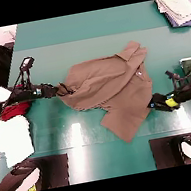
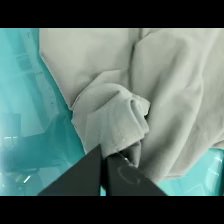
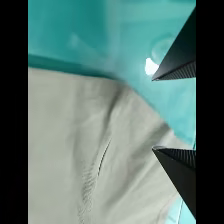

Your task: Fold the shirts.

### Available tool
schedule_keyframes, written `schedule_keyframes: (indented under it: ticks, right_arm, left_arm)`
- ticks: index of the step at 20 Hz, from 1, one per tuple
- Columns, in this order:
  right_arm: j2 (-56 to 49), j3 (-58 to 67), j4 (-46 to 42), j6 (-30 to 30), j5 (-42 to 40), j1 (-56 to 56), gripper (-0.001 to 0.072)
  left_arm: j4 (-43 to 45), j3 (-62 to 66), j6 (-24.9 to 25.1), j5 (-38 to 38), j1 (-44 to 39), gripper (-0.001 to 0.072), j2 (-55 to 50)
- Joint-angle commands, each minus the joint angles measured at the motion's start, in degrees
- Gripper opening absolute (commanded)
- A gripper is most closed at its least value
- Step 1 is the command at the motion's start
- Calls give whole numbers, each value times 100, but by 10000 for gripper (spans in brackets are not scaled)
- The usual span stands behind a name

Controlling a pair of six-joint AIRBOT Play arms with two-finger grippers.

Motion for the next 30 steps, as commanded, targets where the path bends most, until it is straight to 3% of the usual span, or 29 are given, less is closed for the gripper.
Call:
schedule_keyframes:
  ticks: [1,7,10,13,17,22,26,30]
  right_arm:
    - [17,-481,352,328,-765,223,445]
    - [-872,-168,319,203,-901,232,412]
    - [-1099,267,297,-175,-940,229,23]
    - [-772,1086,114,-256,-927,83,23]
    - [330,2955,116,-389,-1311,-557,22]
    - [1204,5364,118,-905,-1528,-1054,22]
    - [1613,6443,103,-1049,-1464,-1091,22]
    - [1255,7630,101,-1047,-472,-1093,21]
  left_arm:
    - [33,2,-153,74,-13,24,0]
    - [31,2,-323,70,-11,24,0]
    - [31,28,-643,79,87,23,61]
    - [31,785,-1283,-35,765,23,267]
    - [31,2793,-1349,-192,1639,23,695]
    - [-334,5213,-1349,-1351,1694,23,828]
    - [-986,6717,-1364,-2087,1694,23,828]
    - [-1639,7567,-1541,-2520,1694,22,997]
